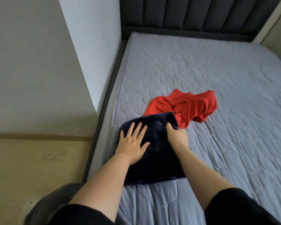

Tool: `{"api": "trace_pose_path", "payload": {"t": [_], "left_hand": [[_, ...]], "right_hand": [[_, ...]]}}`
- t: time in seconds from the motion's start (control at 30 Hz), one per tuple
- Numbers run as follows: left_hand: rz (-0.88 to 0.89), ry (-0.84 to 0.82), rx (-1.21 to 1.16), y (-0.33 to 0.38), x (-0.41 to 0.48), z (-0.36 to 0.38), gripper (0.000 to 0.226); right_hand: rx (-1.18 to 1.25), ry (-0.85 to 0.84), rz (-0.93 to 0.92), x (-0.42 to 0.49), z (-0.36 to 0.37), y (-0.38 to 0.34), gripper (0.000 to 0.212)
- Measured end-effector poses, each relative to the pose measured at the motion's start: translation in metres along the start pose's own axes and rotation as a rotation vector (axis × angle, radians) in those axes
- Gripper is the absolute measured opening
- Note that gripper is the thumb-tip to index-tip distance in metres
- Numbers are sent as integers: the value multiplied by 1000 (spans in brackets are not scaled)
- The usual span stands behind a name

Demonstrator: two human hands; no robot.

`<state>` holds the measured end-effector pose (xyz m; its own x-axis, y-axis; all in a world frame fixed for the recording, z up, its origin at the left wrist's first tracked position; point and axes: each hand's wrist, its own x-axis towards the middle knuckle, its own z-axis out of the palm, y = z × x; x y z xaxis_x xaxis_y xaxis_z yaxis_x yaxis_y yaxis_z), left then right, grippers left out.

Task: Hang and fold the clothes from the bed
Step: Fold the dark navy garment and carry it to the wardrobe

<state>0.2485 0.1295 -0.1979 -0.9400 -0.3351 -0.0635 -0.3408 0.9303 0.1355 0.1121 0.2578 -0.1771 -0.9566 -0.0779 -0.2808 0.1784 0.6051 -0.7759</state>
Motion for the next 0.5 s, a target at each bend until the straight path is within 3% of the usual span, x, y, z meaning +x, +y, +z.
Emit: {"api": "trace_pose_path", "payload": {"t": [0.13, 0.23, 0.5], "left_hand": [[-86, -13, -174, -18, -11, -27, 64], [-200, 28, -269, -36, -25, -51, 63], [-480, 406, -331, -128, -132, -130, 63]], "right_hand": [[-5, -24, -141, -26, 1, -43, 40], [-98, 19, -348, -59, 7, -85, 43], [-102, -91, -884, -206, 60, -198, 40]]}}
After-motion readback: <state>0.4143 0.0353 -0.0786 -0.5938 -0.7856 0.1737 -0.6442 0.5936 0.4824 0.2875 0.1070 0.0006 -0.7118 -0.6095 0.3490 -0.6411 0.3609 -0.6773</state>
